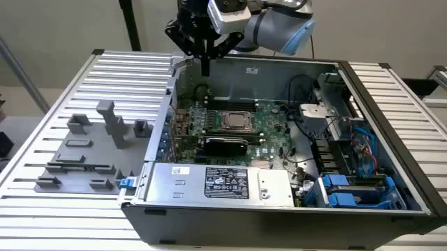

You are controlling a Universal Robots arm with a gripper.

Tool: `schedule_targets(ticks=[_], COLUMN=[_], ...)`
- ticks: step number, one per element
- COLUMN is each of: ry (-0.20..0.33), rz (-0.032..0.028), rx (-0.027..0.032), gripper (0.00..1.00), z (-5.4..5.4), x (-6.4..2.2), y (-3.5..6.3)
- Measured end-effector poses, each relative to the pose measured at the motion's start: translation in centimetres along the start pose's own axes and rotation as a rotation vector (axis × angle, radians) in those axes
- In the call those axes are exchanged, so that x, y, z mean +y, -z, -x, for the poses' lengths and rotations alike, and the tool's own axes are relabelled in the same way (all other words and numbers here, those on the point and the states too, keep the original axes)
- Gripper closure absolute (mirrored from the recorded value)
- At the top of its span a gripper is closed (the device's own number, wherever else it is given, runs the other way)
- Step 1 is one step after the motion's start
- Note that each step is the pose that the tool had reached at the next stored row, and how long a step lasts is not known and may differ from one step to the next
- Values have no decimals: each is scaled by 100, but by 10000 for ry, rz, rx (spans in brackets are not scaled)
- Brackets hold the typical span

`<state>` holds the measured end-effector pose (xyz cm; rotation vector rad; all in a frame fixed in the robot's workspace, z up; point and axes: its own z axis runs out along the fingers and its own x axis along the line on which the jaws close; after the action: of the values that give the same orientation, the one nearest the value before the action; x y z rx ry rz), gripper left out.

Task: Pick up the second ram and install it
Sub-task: 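Reach for the second ram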

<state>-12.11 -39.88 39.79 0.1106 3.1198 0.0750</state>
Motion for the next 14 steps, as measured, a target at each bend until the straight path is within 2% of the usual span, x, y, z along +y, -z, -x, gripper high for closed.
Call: schedule_targets(ticks=[14], ry=[0], rz=[-2], rx=[4], gripper=[100], z=[-1], x=[-1], y=[10])
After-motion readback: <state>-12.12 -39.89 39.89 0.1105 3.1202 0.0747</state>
